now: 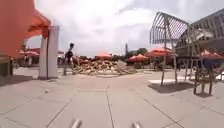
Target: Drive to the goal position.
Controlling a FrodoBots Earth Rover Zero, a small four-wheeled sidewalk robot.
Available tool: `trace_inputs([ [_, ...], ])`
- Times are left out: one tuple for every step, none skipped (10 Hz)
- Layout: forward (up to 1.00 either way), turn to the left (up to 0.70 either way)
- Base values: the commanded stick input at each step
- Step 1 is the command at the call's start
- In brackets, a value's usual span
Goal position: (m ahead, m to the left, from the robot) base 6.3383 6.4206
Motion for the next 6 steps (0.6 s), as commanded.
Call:
trace_inputs([
  [0.85, 0.0],
  [0.85, 0.02],
  [0.85, 0.08],
  [0.85, 0.34],
  [0.85, 0.34],
  [0.85, 0.26],
])
